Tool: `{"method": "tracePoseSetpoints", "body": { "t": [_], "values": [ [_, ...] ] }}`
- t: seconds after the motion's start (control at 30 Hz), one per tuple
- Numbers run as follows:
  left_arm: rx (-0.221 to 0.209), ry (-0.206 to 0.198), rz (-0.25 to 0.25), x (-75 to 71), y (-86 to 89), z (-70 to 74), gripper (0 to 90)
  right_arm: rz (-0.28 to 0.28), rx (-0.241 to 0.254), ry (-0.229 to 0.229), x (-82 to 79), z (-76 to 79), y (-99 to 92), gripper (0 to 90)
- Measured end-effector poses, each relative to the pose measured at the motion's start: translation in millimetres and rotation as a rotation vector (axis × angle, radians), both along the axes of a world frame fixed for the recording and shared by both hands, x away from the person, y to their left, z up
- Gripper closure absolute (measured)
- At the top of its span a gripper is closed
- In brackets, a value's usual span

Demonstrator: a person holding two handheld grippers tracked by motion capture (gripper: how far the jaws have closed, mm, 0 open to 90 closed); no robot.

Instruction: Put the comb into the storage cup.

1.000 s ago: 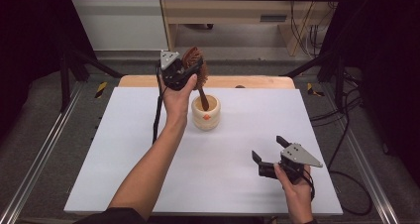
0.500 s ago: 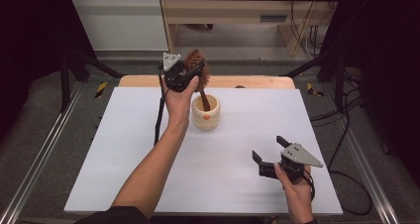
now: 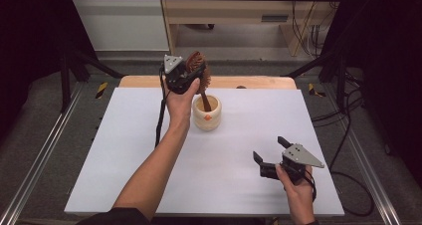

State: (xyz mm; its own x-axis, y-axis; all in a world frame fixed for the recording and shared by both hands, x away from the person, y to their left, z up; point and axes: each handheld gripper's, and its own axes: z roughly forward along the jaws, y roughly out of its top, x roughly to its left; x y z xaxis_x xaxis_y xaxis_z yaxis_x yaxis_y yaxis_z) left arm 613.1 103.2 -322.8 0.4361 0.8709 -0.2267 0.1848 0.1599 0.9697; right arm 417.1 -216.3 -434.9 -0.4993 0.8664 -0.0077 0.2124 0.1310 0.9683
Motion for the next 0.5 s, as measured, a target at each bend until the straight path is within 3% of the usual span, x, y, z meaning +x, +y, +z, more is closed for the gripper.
{"method": "tracePoseSetpoints", "body": {
  "t": [0.5],
  "values": [
    [-0.002,0.014,-0.002,1.1,-2.6,-7.2,50.6,0.000,0.001,0.002,0.0,0.0,0.0,3.4]
  ]
}}
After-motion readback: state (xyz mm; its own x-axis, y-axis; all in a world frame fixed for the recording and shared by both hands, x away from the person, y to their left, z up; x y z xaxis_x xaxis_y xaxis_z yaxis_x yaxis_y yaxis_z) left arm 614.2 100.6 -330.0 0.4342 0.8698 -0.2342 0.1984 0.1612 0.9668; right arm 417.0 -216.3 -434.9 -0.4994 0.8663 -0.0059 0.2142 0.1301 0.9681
